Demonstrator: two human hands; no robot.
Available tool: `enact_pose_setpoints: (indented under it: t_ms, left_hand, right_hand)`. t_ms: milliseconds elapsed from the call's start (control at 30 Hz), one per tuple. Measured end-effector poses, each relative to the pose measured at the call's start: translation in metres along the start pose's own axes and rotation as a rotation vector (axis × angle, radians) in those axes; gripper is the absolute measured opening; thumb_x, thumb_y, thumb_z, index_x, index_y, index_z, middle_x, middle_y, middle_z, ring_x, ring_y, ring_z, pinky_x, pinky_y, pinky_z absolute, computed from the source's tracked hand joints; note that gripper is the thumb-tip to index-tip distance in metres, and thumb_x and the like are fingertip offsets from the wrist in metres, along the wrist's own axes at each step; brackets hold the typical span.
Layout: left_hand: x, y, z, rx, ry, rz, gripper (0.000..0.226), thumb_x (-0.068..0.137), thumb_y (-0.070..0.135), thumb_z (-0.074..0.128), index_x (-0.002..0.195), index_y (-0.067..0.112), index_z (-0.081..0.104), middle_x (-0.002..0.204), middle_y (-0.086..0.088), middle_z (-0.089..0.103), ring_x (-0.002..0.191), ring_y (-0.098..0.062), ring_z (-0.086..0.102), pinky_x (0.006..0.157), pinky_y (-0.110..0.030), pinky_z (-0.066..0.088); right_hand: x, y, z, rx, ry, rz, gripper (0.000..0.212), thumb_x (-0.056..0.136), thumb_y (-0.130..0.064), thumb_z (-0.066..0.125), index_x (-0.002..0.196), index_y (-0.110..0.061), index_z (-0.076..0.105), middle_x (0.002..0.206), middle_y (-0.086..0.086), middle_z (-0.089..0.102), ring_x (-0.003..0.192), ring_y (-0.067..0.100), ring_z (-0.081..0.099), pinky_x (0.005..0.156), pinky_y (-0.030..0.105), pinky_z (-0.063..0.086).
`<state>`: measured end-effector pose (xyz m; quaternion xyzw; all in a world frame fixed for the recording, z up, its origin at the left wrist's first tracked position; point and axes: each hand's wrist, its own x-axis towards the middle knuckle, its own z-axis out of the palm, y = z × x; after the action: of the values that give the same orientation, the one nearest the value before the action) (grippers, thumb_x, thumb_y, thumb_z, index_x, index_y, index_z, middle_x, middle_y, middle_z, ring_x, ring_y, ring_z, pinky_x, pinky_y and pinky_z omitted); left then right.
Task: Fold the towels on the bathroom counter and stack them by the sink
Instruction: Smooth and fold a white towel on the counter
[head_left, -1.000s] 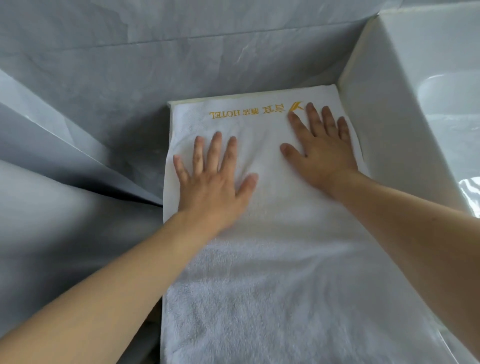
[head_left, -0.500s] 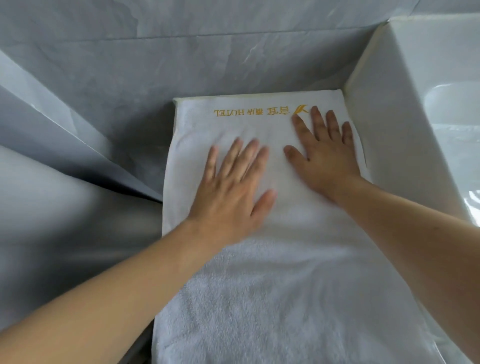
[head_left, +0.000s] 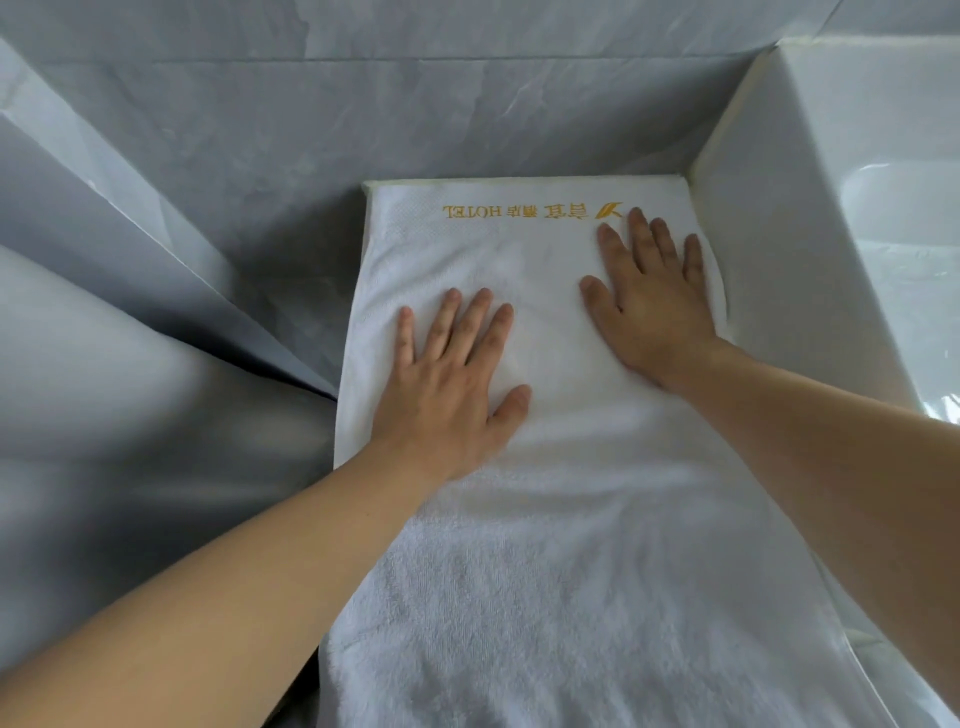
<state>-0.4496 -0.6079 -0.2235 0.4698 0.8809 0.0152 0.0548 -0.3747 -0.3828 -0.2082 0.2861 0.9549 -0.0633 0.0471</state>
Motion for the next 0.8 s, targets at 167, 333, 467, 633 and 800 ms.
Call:
enact_pose_setpoints:
  t_ms: [167,333,467,633,800]
  left_hand:
    - [0.002,0.000,0.004,0.007,0.025,0.001,0.079,0.092,0.066,0.012,0.158,0.024,0.004,0.167,0.002,-0.003,0.153,-0.021,-0.008,0.120,-0.058,-0.002]
    - [0.002,-0.003,0.007,0.002,0.028,-0.004,0.078,0.092,0.066,0.010,0.158,0.025,0.001,0.167,0.003,-0.004,0.152,-0.021,-0.010,0.120,-0.057,-0.006]
    - [0.001,0.001,-0.004,-0.033,-0.017,-0.023,0.074,0.094,0.060,0.007,0.158,0.024,-0.002,0.166,0.003,-0.009,0.152,-0.021,-0.014,0.120,-0.055,-0.007]
    - [-0.065,0.004,-0.002,-0.027,0.017,0.033,0.074,0.096,0.059,0.013,0.159,0.019,0.006,0.167,0.001,-0.004,0.153,-0.022,-0.009,0.120,-0.058,-0.001]
    - [-0.076,-0.004,0.002,0.013,-0.059,-0.063,0.079,0.092,0.067,0.006,0.157,0.026,-0.011,0.165,0.004,-0.018,0.150,-0.022,-0.020,0.116,-0.065,-0.005]
  right_hand:
    - [-0.055,-0.023,0.002,0.113,0.112,-0.035,0.064,0.096,-0.050,0.016,0.154,-0.024,0.018,0.163,0.004,0.010,0.150,0.023,0.006,0.119,0.046,-0.008]
    - [-0.075,-0.018,0.026,0.049,0.025,0.010,0.062,0.098,-0.056,0.015,0.155,-0.035,0.004,0.164,-0.001,-0.003,0.150,0.024,-0.007,0.120,0.048,-0.008]
    - [-0.073,-0.019,0.025,0.042,0.044,-0.002,0.063,0.097,-0.058,0.011,0.155,-0.035,0.004,0.164,0.000,-0.002,0.150,0.026,-0.007,0.120,0.049,-0.006]
    - [-0.075,-0.020,0.025,0.017,0.025,0.005,0.063,0.097,-0.057,0.011,0.155,-0.034,0.001,0.164,-0.001,-0.005,0.150,0.026,-0.009,0.120,0.050,-0.006]
    - [-0.074,-0.018,0.021,0.046,0.020,-0.011,0.061,0.099,-0.055,0.014,0.155,-0.034,0.005,0.164,0.000,-0.003,0.150,0.027,-0.008,0.120,0.050,-0.006]
